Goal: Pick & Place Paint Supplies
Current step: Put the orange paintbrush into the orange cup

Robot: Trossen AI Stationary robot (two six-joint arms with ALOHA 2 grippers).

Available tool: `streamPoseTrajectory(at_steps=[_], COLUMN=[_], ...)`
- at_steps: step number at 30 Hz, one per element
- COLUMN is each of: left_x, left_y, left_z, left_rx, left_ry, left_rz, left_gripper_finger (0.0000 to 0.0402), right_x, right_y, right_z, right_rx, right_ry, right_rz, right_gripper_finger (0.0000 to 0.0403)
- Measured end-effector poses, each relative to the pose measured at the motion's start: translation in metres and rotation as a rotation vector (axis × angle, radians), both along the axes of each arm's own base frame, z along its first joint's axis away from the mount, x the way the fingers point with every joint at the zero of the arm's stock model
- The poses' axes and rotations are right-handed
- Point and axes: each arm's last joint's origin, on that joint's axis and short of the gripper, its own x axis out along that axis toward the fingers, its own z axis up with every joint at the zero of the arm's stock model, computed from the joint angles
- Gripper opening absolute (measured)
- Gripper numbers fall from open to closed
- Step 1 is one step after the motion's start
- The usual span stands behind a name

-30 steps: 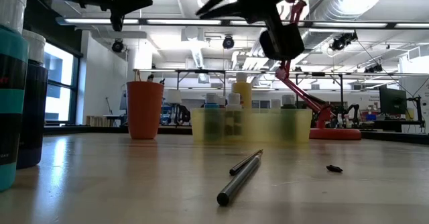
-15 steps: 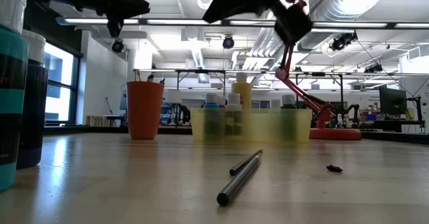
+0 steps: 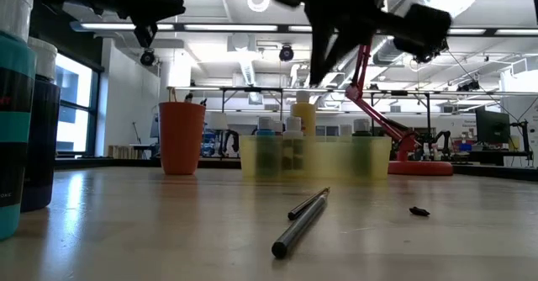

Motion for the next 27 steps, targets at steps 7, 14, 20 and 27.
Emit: streamPoseTrajectory(at_steps=[7, 14, 20, 27], left_x=[0.0, 0.0, 0.0, 0.0], left_y=[0.0, 0.0, 0.0, 0.0], left_z=[0.0, 0.0, 0.0, -0.001], left_rx=[0.026, 0.027, 0.026, 0.023], left_ry=[0.002, 0.002, 0.002, 0.01], left_rz=[0.003, 0.005, 0.006, 0.006], left_gripper_finger=[0.0056, 0.0056, 0.0056, 0.0056], right_x=[0.015, 0.02, 0.021, 0.022], right_y=[0.008, 0.007, -0.001, -0.01], right_z=[-0.042, -0.06, -0.062, -0.062], right_rx=[0.18, 0.158, 0.113, 0.091], right_ry=[0.14, 0.198, 0.202, 0.2], right_rz=[0.068, 0.117, 0.111, 0.05], right_gripper_finger=[0.0003, 0.001, 0.0059, 0.0081])
